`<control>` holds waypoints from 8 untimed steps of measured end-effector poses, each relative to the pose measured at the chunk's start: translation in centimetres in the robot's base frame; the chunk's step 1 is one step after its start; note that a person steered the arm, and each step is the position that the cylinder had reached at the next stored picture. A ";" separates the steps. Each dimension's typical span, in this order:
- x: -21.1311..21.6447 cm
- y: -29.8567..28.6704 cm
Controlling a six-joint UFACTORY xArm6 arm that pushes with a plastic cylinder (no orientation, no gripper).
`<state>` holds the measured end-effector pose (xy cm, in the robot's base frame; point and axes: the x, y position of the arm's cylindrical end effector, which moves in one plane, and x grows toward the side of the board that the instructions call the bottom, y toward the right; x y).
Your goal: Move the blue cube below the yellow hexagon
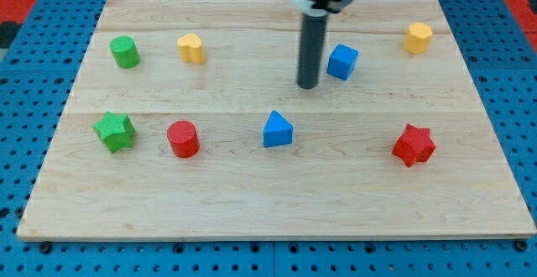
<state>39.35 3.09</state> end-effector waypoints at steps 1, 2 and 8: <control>-2.2 -1.5; -3.4 -1.4; -4.2 10.1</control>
<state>35.10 13.20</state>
